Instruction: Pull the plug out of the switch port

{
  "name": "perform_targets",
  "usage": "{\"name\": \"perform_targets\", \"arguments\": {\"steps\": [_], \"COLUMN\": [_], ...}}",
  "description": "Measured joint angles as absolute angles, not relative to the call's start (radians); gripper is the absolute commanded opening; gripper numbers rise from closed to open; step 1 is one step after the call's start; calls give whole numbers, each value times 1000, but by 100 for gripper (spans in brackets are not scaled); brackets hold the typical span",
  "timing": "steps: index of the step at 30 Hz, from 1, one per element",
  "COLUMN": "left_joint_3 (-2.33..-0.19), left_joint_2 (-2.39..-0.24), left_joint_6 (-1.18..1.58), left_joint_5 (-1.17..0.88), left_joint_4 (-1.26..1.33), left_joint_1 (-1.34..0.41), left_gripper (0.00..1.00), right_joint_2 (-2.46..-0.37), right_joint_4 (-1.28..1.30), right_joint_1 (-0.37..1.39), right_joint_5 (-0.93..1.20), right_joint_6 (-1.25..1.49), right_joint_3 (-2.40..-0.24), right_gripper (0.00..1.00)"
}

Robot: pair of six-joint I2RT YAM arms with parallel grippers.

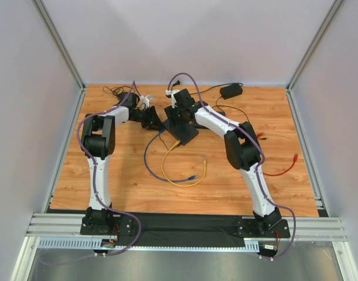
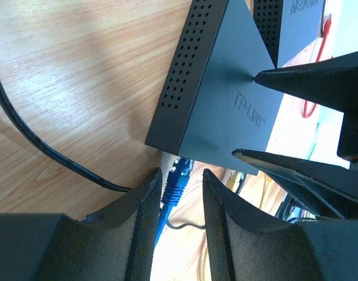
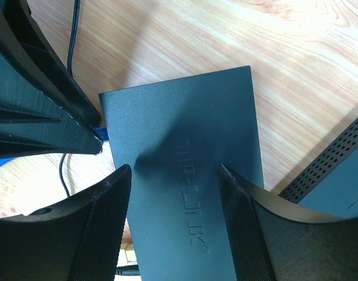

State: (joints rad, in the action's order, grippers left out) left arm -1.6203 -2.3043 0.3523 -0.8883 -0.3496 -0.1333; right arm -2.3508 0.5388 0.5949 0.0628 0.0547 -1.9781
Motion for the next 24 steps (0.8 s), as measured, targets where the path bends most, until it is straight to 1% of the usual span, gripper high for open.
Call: {"name": "perform_targets", "arguments": {"steps": [8,11,12,14,15,16,19,21,24], "left_joint_3": [-1632,-1632,-1632,-1632,-1633,-1633,-1636,-1636,-1637], "left_joint_2": [-2307,-2307,-2308,-2308,-2308,-2308,-2308,-2309,-2310], "left_joint_6": [360,362,363,363,364,364,363,363,363], "left_joint_5": [-862,-854,-850,-842,-840,-840,-840,-840,-840], "left_joint_4": [-359,-360,-360,-363,-363,-364,-369,-370,-372], "left_joint_1": [-148,-148,-148,-148,-148,-148,-148,-148,-148], "left_gripper": [39,33,28,24,19,16,8,0,0], "right_joint_2": [-2351,-2351,-2351,-2351,-2351,-2351,-2351,-2351,-2351], "right_joint_4": [539,539,540,542,542,543,545,545,547], "right_joint_1": [594,594,594,594,594,594,595,598,602], "right_joint_5": [64,65,66,66,66,66,67,65,61], "right_joint_6": [55,55,55,55,55,55,54,49,36], "right_joint_3": [-1979,-1979,-1979,-1980,-1981,-1982,-1982,-1982,-1982], "right_gripper": [62,62,62,62,63,66,73,74,75]}}
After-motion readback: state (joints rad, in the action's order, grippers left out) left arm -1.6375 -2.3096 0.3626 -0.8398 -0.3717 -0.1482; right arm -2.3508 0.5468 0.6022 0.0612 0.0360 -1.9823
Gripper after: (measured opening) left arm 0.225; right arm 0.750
